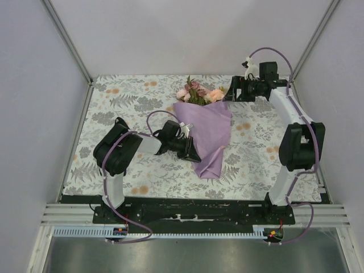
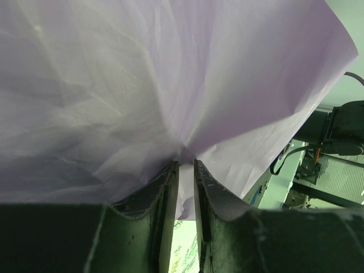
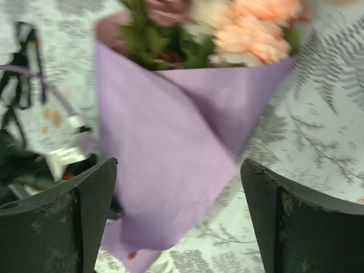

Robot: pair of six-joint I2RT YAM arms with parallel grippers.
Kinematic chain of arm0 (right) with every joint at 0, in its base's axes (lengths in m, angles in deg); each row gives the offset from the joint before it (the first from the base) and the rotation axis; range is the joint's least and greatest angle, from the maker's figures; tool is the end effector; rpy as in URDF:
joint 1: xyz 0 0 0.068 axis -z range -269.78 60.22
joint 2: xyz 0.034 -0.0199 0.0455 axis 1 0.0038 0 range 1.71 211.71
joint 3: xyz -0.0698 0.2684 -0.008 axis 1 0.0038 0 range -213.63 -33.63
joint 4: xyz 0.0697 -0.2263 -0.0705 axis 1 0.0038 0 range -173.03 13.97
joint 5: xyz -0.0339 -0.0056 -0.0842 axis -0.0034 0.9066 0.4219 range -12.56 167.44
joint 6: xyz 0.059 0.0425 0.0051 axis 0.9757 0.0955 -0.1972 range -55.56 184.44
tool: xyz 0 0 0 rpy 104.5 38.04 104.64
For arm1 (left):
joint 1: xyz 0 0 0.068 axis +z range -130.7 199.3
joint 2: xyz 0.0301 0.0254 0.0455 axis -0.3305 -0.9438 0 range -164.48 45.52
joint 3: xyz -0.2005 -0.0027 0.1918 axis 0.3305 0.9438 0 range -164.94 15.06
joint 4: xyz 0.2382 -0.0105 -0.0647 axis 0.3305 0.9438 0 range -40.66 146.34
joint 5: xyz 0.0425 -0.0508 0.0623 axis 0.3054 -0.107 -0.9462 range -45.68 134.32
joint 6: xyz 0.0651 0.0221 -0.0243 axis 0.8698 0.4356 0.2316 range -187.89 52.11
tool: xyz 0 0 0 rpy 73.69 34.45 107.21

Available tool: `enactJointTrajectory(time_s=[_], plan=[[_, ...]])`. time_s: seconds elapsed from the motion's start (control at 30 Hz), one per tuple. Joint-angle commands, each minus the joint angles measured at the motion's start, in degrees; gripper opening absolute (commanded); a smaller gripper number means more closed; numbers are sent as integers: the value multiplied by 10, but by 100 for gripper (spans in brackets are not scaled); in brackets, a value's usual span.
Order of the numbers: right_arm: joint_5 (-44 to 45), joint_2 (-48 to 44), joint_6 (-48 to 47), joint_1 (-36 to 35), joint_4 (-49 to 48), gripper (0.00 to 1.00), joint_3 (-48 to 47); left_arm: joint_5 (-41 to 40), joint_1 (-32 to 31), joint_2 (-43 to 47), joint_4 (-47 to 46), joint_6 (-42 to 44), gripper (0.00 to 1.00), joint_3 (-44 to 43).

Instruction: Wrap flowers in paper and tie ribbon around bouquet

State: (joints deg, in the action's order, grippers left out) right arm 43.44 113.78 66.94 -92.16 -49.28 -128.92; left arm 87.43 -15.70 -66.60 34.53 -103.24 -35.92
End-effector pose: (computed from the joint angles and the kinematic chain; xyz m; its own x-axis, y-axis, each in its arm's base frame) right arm 0.4354 0.0520 0.2577 -0.7876 0.0036 -0.6161 -0.3553 0.8143 0.4590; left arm 0.2763 -0.2440 0.1049 -0.9492 0.1490 -0.2771 0.3139 0.5070 -0.8028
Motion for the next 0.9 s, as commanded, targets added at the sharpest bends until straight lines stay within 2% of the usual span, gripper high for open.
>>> enactJointTrajectory(time_s=[0.0,0.1,0.17,0.3,0.53,0.7,0.8,0.87], plan=[[-95,-99,36,-34,8,94,40,-73,-2,-21,71,38,29,-1],[-134,-89,57,-75,12,80,86,-75,-3,-22,80,43,30,-7],[-135,-77,42,-99,13,67,120,-75,-3,-23,80,44,30,-7],[-142,-54,25,-120,17,53,195,-80,-3,-20,82,43,30,-6],[-158,-61,-35,-120,64,51,323,-87,-4,-25,86,42,30,-10],[-124,-41,-49,-120,68,50,341,-79,-2,-26,73,35,31,-3],[-103,-5,-38,-120,61,43,333,-28,1,3,2,7,36,18],[-92,12,-29,-120,59,35,328,21,-1,48,-95,-33,43,56]])
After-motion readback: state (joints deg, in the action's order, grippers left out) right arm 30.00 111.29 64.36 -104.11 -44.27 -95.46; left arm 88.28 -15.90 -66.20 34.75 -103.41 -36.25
